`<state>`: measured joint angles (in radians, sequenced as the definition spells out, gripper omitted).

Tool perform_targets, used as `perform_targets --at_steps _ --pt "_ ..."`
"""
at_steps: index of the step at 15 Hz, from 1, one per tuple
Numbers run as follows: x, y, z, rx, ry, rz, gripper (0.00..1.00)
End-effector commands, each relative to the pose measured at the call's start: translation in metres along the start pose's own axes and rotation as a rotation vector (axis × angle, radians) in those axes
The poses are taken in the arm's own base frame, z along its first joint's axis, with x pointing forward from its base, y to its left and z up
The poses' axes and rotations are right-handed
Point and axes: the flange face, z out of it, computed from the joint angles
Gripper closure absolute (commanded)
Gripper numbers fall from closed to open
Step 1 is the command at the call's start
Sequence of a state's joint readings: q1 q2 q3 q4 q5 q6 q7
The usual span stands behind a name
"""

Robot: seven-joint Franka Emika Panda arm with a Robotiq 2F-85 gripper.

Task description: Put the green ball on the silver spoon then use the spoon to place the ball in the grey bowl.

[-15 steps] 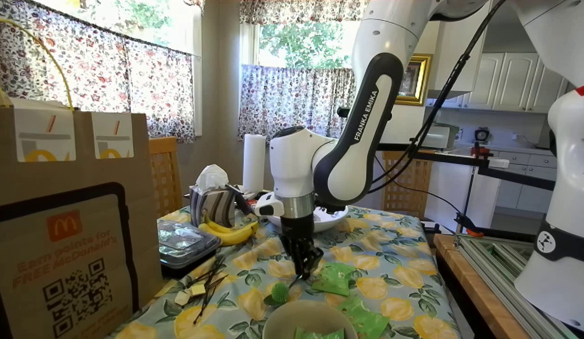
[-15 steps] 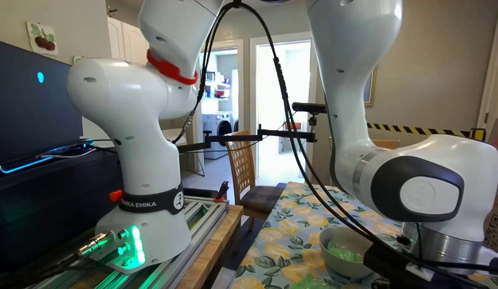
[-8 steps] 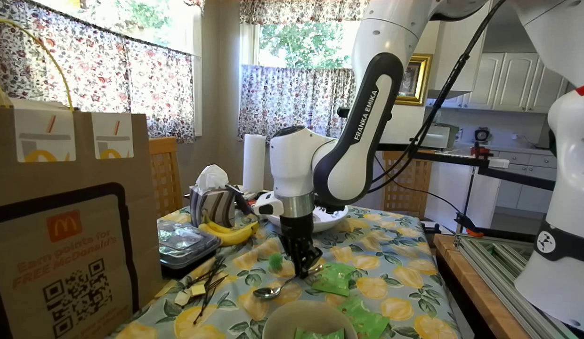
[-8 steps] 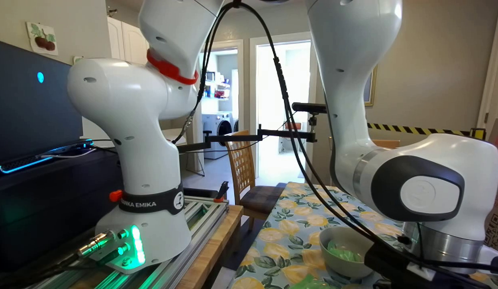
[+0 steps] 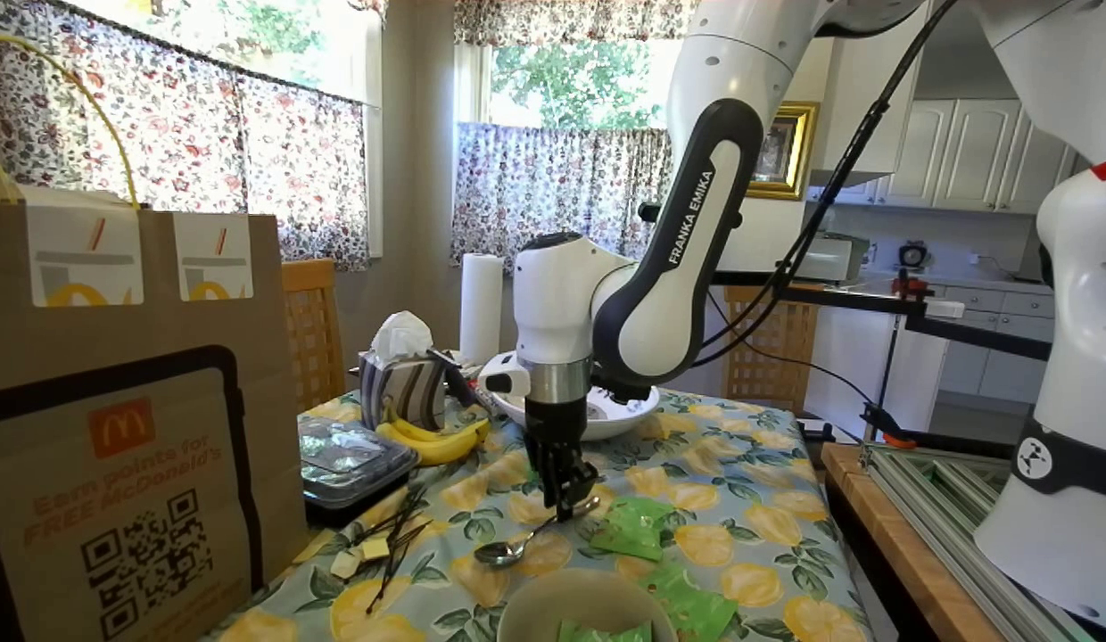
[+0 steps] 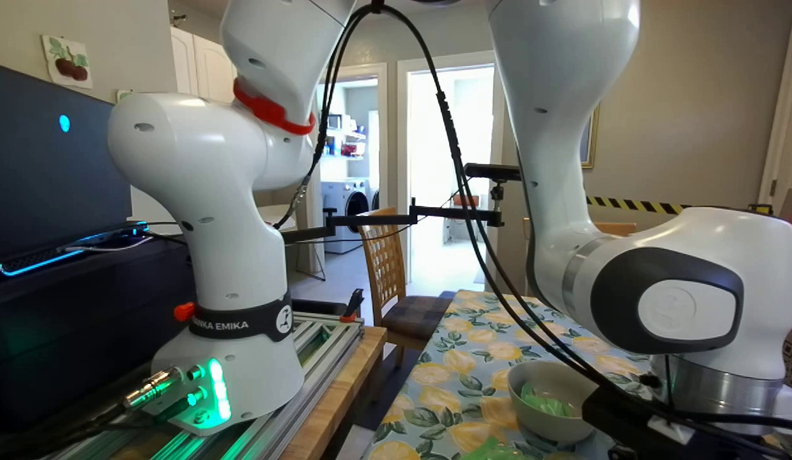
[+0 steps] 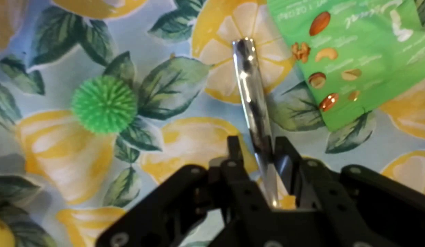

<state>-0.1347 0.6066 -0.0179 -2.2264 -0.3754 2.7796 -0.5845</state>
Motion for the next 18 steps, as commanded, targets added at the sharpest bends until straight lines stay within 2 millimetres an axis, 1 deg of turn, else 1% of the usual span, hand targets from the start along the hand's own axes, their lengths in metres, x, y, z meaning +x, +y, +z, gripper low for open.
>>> perform_targets --at_steps 1,4,5,6,8,16,18 --pt "-0.013 0.016 -0.031 -0.037 0.051 0.192 0.36" --pt "-0.019 0.032 -0.046 -0.063 0.066 0.348 0.15" --pt "-0.021 0.037 -0.047 -0.068 0.065 0.401 0.06" --pt "-0.023 0.04 -0.047 -0.074 0.065 0.456 0.01" --pt "-0.026 0.045 -0.041 -0.079 0.053 0.561 0.0" --pt "-0.034 0.051 -0.016 -0.091 0.001 0.982 0.0" --pt "-0.035 0.053 -0.009 -0.108 -0.016 1.042 0.0"
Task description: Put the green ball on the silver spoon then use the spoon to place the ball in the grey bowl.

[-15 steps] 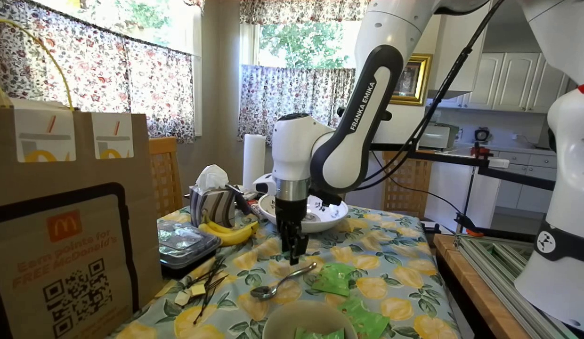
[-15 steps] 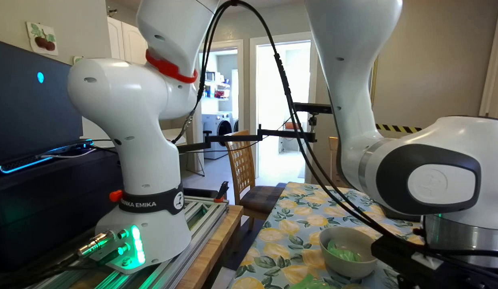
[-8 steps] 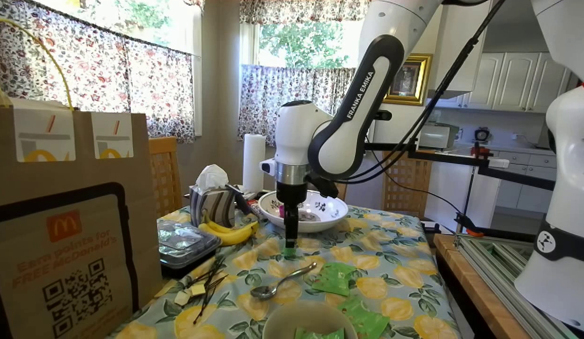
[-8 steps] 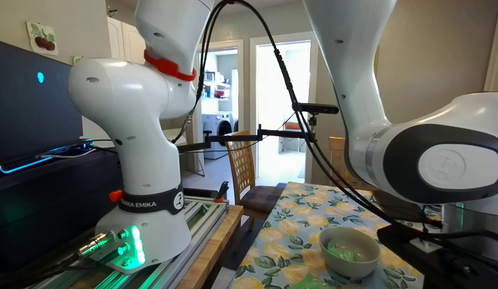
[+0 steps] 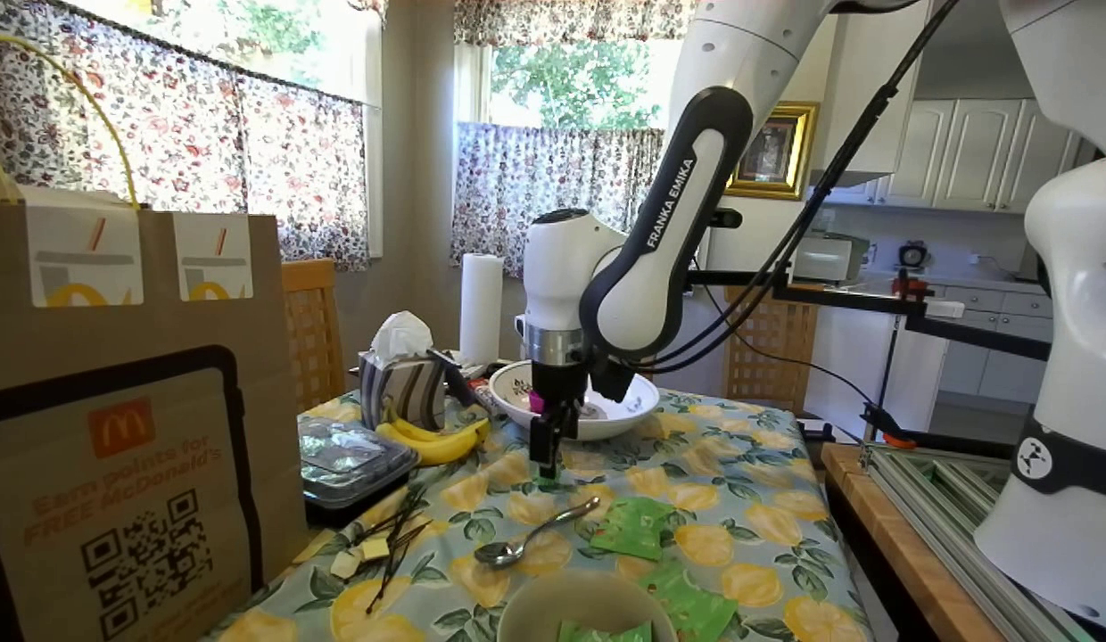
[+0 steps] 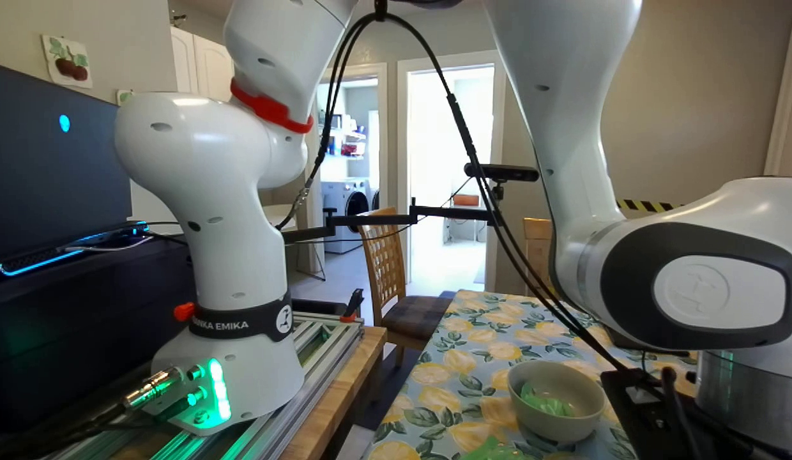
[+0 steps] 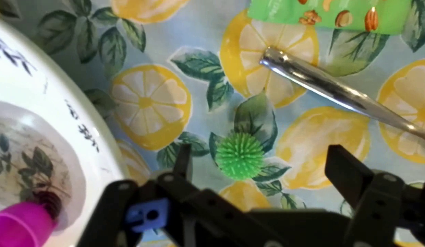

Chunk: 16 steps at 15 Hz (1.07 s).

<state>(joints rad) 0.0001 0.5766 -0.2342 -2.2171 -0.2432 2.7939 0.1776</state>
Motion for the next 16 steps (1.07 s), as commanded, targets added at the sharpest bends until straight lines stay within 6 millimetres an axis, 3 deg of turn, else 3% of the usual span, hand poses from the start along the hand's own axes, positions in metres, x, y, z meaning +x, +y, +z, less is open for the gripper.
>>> perform_targets --at_steps 1,5,8,9,10,11,16 --pt "0.007 0.0 0.015 -0.043 -0.016 0.106 0.0" --pt "0.009 -0.003 0.029 -0.094 -0.016 0.13 0.03" --pt "0.018 -0.006 0.03 -0.117 0.02 0.132 0.0" --pt "0.021 -0.007 0.03 -0.125 0.028 0.132 0.03" --pt "0.023 -0.008 0.031 -0.129 0.034 0.124 0.25" --pt "0.024 -0.01 0.033 -0.133 0.036 0.12 0.26" --pt "0.024 -0.011 0.036 -0.114 0.006 0.118 0.67"
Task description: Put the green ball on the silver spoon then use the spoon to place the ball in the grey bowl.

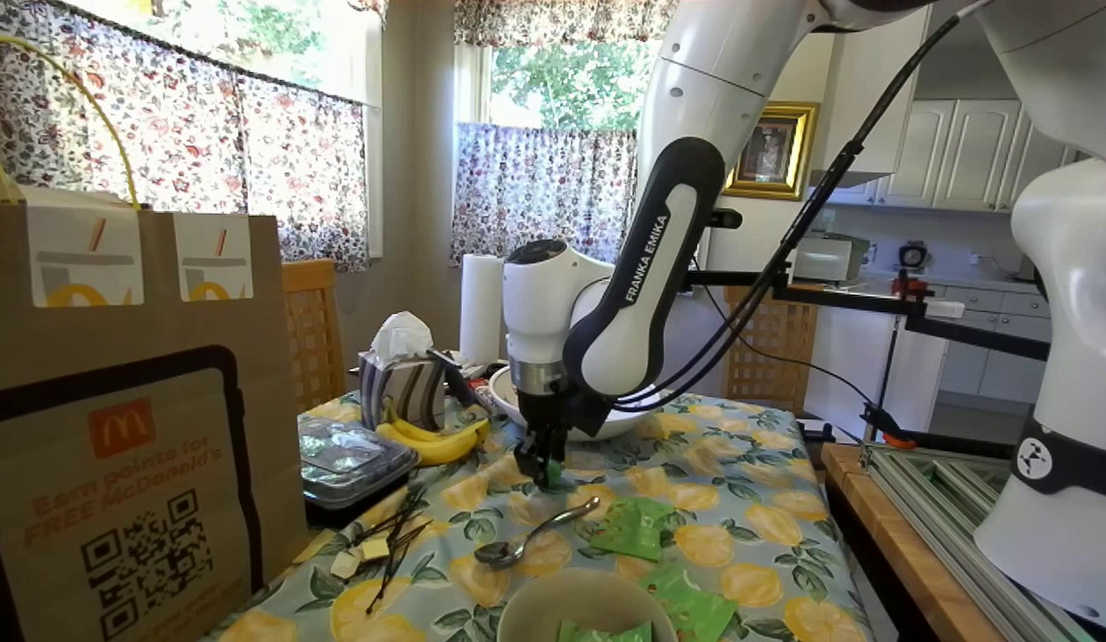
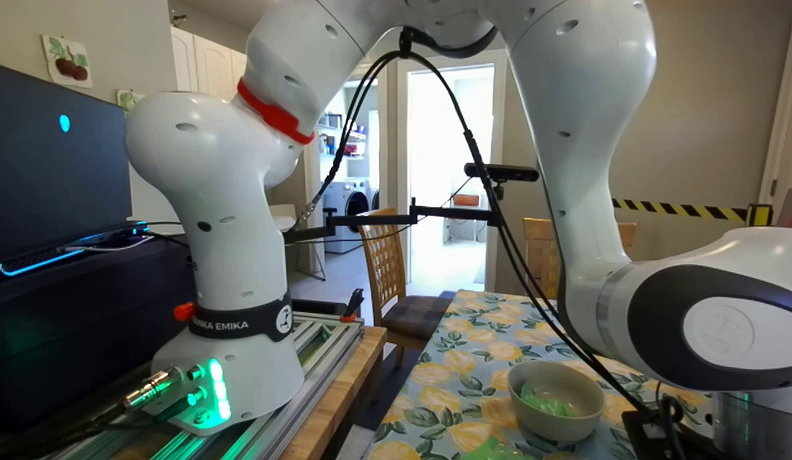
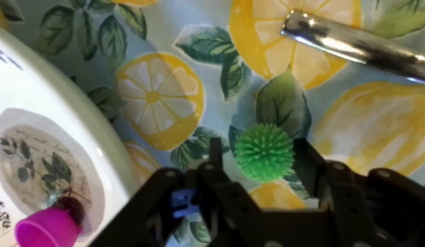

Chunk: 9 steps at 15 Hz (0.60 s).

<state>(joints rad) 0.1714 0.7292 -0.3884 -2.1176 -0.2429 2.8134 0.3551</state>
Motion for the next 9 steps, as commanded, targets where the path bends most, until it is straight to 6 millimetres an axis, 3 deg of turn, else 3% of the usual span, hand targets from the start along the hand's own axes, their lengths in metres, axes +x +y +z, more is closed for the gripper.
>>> perform_targets --at_steps 1,3,6,9 --pt "0.003 -0.001 0.0 0.026 -0.015 0.008 0.74" --pt "-0.004 -0.003 -0.018 0.067 0.014 -0.022 0.88" --pt "-0.013 -0.012 -0.052 0.139 0.08 -0.121 0.95" --pt "-0.024 -0.027 -0.082 0.215 0.102 -0.252 0.93"
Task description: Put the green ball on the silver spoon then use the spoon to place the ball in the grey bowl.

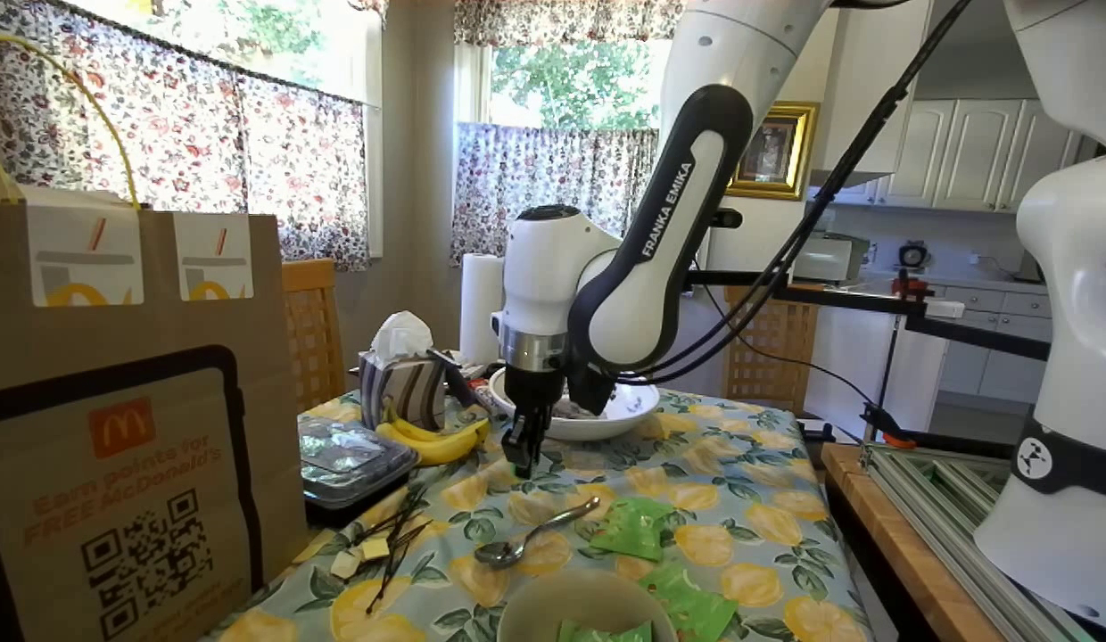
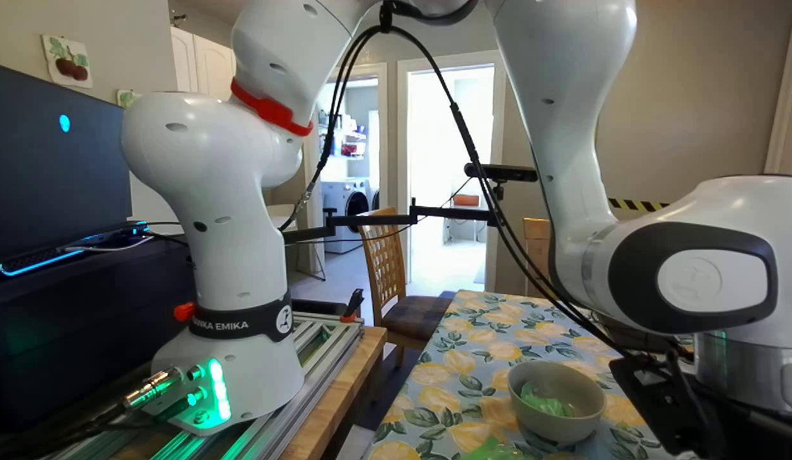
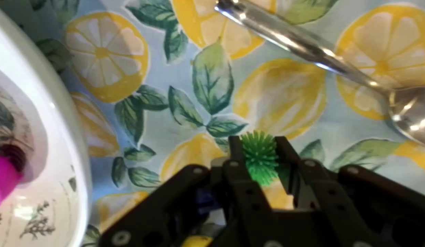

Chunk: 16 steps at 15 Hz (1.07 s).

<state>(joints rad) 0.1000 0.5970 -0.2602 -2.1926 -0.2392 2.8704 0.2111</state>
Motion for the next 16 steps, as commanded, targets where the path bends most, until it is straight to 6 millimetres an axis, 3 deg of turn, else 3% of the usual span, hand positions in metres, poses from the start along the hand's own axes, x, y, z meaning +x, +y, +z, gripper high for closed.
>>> perform_targets --at_steps 1,6,16 --pt "-0.017 -0.017 -0.038 0.117 0.011 -0.152 0.93" --pt "-0.02 -0.045 -0.042 0.23 -0.074 -0.34 0.93" --pt "-0.004 -0.039 -0.015 0.16 -0.123 -0.415 0.93"
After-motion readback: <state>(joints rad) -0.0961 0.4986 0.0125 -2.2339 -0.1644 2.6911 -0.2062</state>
